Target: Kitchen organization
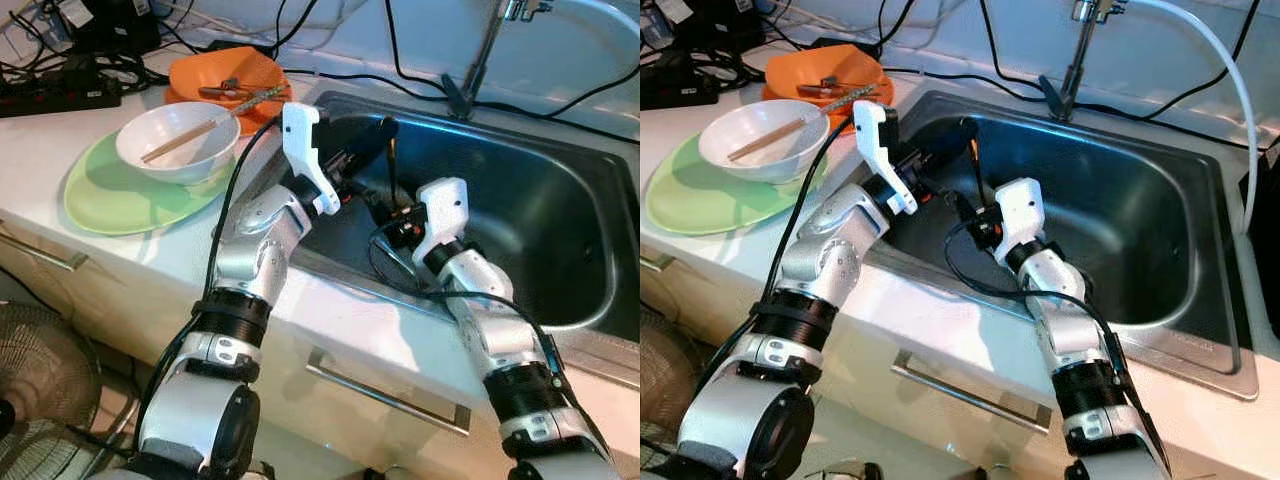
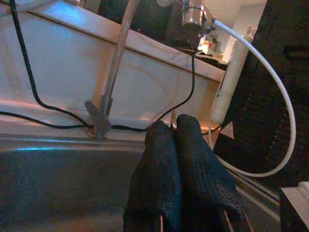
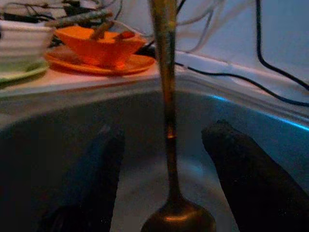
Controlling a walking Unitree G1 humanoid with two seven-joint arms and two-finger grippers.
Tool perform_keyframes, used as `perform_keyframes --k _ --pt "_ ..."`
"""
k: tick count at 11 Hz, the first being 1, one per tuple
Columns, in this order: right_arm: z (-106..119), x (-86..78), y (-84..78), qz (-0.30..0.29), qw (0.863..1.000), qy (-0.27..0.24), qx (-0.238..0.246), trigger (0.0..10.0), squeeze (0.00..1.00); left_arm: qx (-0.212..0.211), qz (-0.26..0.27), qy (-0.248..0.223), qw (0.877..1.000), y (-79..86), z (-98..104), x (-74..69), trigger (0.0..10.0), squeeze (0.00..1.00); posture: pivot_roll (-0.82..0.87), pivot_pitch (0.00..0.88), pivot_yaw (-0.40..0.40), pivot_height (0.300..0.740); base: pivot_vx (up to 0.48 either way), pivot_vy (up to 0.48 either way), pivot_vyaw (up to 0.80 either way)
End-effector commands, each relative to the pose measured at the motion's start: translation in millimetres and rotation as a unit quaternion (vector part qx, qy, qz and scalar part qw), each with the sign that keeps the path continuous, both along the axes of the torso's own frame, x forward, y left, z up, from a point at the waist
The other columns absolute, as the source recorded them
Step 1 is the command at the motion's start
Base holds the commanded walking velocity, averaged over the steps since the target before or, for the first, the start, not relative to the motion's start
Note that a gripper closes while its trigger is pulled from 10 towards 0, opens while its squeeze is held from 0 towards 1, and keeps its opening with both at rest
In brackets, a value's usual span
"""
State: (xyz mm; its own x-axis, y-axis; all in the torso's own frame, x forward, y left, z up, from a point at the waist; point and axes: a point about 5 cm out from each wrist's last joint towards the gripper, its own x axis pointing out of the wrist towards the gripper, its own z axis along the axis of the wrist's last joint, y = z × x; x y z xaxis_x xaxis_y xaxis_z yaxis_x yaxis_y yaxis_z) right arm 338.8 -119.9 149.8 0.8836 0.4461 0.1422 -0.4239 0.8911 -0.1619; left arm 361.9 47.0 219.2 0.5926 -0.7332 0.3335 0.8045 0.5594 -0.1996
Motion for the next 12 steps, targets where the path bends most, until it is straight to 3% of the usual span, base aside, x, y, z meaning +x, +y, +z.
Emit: perform_keyframes --k 1,2,11,12 --pt "3.4 2.5 -2.1 -0.010 1.000 -0.008 0.001 8.4 0.00 0.001 -0.013 -0.009 1.000 -3.5 3.3 -3.1 10.0 0.00 0.04 0.060 0.011 0.740 0.000 0.000 0.00" --pt "2.6 3.0 -2.1 -0.012 1.000 -0.007 0.001 0.0 0.00 0.001 -0.015 -0.009 1.000 -4.2 3.2 -3.3 10.0 0.00 0.04 0.061 0.012 0.740 0.000 0.000 0.00" --pt "-2.7 2.6 8.3 0.004 1.000 0.000 0.003 0.0 0.00 0.002 -0.005 -0.020 1.000 -5.4 5.8 -4.1 10.0 0.00 0.04 0.057 0.009 0.740 0.000 0.000 0.00" --pt "-2.8 2.8 8.7 0.004 1.000 0.000 0.003 0.0 0.00 0.001 0.008 -0.023 1.000 -4.9 6.1 -2.8 10.0 0.29 0.04 0.058 0.010 0.740 0.000 0.000 0.00"
